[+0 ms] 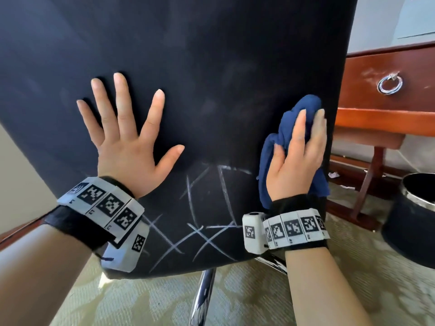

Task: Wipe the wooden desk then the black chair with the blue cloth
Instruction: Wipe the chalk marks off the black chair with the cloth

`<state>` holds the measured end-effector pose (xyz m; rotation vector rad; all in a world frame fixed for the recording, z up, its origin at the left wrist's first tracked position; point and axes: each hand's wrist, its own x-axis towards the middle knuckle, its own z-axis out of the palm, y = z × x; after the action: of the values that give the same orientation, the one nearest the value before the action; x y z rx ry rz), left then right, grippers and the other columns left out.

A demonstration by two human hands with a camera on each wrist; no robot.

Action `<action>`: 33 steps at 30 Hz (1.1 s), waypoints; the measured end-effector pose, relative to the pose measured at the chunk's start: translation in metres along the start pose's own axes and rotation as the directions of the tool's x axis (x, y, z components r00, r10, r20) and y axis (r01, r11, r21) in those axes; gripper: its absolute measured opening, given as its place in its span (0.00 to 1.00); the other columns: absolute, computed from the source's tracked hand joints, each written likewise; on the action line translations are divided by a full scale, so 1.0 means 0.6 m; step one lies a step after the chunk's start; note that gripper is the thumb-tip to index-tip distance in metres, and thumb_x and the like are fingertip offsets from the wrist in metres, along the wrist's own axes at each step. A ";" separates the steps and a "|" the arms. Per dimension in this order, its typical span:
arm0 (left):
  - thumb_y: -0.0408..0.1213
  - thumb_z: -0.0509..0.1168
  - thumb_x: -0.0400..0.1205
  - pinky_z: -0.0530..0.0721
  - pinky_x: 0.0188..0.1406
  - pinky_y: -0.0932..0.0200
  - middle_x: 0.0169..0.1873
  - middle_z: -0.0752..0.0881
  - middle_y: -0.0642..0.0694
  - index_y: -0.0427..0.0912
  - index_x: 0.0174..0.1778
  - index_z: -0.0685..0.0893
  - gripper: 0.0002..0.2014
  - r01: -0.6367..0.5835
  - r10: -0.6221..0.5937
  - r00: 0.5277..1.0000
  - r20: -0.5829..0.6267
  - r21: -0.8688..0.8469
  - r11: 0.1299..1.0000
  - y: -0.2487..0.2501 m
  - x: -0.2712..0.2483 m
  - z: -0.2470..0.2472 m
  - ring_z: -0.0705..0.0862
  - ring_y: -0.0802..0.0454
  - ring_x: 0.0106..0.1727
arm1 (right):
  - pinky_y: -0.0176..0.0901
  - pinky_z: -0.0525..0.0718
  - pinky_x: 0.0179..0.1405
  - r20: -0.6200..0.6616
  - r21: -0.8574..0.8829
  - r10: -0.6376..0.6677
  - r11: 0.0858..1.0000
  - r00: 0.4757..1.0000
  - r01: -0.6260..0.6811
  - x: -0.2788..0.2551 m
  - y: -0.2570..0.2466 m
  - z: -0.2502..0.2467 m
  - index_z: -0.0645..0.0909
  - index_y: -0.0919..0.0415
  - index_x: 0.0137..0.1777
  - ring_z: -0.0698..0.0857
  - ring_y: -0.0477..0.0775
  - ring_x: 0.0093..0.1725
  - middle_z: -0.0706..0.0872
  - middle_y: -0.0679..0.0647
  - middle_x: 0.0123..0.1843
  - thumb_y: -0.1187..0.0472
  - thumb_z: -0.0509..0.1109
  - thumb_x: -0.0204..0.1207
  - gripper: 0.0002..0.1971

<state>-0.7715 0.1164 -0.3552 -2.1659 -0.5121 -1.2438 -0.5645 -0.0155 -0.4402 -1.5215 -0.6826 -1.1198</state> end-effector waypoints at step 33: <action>0.57 0.54 0.82 0.39 0.73 0.30 0.81 0.58 0.36 0.53 0.82 0.59 0.31 -0.315 0.313 0.949 0.039 0.196 0.929 0.119 0.058 0.023 0.50 0.31 0.78 | 0.60 0.58 0.78 0.062 0.088 0.253 0.962 0.965 -0.258 0.004 0.015 -0.012 0.59 0.71 0.79 0.58 0.73 0.79 0.57 0.73 0.80 0.59 0.54 0.81 0.28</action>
<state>-0.7040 0.0728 -0.3511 -1.9882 -0.2646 -0.9664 -0.5577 -0.0249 -0.4418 -1.5115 -0.5463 -0.8454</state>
